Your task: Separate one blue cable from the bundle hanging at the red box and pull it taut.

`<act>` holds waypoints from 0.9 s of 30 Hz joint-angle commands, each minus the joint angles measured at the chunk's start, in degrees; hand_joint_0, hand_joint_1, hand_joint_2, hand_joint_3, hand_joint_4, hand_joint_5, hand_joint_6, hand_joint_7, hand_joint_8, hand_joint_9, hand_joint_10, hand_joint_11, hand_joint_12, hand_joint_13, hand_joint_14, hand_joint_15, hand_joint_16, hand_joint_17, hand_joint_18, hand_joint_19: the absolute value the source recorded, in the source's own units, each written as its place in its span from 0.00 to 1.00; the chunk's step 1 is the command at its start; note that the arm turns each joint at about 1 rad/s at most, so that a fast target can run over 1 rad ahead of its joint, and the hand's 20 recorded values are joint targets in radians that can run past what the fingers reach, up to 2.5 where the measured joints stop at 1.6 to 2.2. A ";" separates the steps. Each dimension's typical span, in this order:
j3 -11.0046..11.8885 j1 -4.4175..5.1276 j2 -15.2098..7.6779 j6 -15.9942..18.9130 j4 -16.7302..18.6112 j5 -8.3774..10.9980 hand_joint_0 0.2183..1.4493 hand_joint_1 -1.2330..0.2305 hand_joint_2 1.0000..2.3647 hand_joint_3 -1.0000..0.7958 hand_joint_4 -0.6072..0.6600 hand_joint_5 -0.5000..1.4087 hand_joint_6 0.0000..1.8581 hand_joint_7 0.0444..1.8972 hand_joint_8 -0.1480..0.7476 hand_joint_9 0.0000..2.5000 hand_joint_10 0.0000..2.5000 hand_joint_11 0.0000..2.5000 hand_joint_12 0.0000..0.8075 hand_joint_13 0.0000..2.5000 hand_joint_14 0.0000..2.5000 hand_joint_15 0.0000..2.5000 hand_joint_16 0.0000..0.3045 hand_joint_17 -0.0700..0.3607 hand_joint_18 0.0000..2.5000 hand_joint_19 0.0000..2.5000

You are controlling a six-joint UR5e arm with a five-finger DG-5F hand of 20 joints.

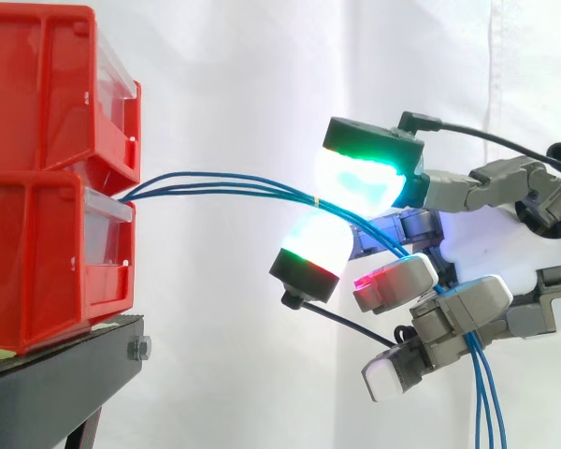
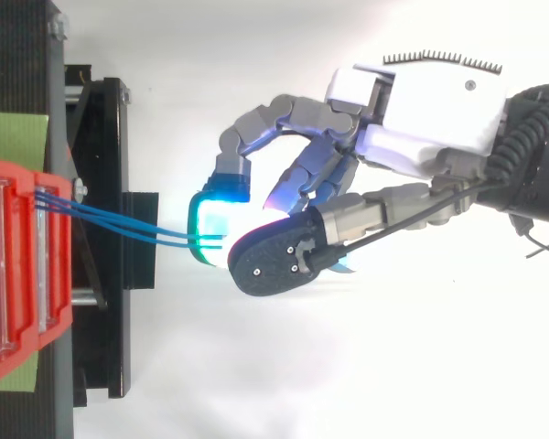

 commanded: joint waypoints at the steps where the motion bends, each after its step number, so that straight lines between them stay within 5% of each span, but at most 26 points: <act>1: -0.01 -0.04 0.00 0.02 -0.04 0.00 0.34 0.36 0.01 0.40 0.45 0.16 0.49 0.53 0.44 0.48 0.00 0.59 0.36 0.58 0.00 0.58 0.16 0.42 0.27 0.24; 6: -0.01 -0.04 0.00 0.02 -0.13 0.00 0.38 0.30 0.02 0.43 0.40 0.15 0.50 0.56 0.42 0.47 0.00 0.60 0.35 0.58 0.00 0.58 0.16 0.42 0.27 0.24; 11: 0.08 -0.04 0.00 0.02 -0.83 0.00 0.46 0.26 0.00 0.28 0.39 0.15 0.50 0.53 0.41 0.48 0.00 0.60 0.35 0.58 0.00 0.58 0.16 0.41 0.27 0.23; 14: -0.01 -0.04 0.00 0.02 -0.83 0.00 0.48 0.24 0.00 0.28 0.34 0.16 0.50 0.55 0.37 0.50 0.00 0.67 0.34 0.58 0.00 0.59 0.15 0.40 0.27 0.23; 27: 0.08 -0.13 0.18 0.02 -1.45 0.00 0.41 0.17 0.00 0.28 0.33 0.17 0.50 0.56 0.36 0.48 0.00 0.64 0.34 0.57 0.00 0.60 0.15 0.40 0.26 0.21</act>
